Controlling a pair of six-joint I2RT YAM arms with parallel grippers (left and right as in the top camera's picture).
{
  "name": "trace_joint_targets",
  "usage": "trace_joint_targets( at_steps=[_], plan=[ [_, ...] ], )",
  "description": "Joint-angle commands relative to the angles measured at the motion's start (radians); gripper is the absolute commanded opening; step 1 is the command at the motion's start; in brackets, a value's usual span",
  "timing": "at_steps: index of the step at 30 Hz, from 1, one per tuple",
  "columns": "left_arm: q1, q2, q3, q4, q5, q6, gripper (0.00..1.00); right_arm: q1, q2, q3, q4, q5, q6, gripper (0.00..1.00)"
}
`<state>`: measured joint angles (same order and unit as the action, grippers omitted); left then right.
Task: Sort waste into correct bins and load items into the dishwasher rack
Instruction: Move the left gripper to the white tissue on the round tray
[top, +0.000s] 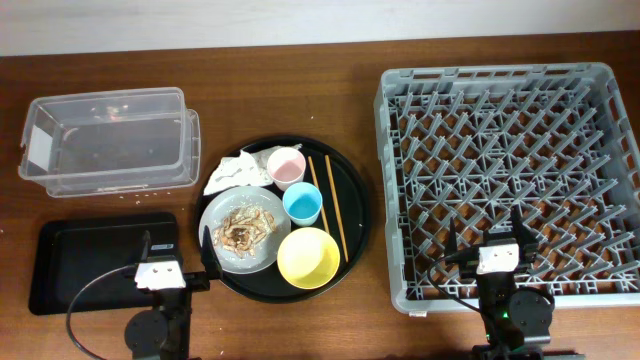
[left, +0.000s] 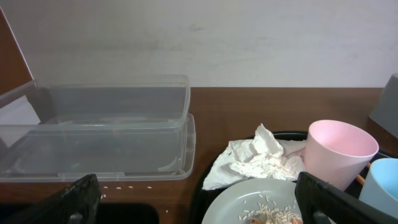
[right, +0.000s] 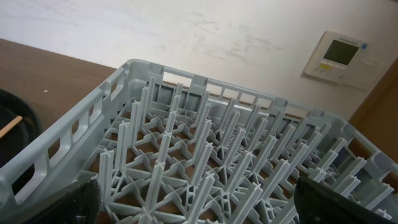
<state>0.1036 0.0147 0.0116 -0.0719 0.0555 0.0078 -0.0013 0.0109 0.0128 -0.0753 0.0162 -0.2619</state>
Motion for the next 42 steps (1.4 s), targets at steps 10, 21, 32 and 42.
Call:
trace_joint_targets(
  at_steps=[10,21,32,42],
  plan=[
    [-0.005,-0.009,-0.003,-0.008,-0.007,0.015,0.99,-0.005,-0.006,-0.007,-0.004,-0.012,0.012,0.99],
    [-0.016,-0.009,-0.003,-0.008,-0.007,0.015,0.99,-0.005,-0.006,-0.007,-0.004,-0.012,0.012,0.99],
    [-0.016,-0.009,-0.002,0.200,0.927,-0.455,0.99,-0.005,-0.006,-0.007,-0.004,-0.012,0.012,0.99],
    [-0.016,0.361,0.422,-0.100,0.569,-0.159,0.99,-0.005,-0.006,-0.007,-0.004,-0.012,0.012,0.99]
  ],
)
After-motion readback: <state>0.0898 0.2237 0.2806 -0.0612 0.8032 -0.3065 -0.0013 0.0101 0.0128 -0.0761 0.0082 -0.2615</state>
